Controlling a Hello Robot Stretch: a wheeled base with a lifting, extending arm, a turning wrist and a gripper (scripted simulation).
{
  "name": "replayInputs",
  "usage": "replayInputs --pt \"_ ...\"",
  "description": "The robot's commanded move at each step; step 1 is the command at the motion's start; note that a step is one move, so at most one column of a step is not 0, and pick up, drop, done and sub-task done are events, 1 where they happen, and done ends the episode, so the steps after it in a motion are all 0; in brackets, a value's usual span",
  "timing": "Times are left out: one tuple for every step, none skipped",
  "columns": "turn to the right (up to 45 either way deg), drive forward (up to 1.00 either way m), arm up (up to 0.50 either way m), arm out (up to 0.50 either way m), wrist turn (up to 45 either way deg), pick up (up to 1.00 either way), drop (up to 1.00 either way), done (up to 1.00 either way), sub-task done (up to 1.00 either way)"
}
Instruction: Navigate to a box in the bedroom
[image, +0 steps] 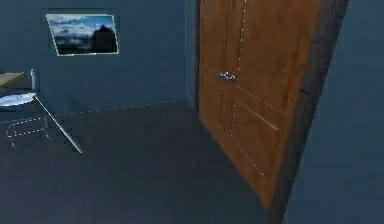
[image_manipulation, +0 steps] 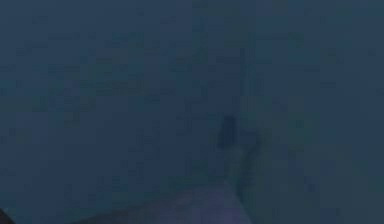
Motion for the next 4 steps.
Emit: replayInputs --pt "-45.0 0.00 0.00 0.00 0.0 0.00 0.00 0.00 0.00" --pt "-6.0 0.00 0.00 0.00 0.0 0.00 0.00 0.00 0.00" --pt "0.0 0.80 0.00 0.00 0.0 0.00 0.00 0.00 0.00" --pt "-24.0 0.00 0.00 0.00 0.0 0.00 0.00 0.00 0.00"
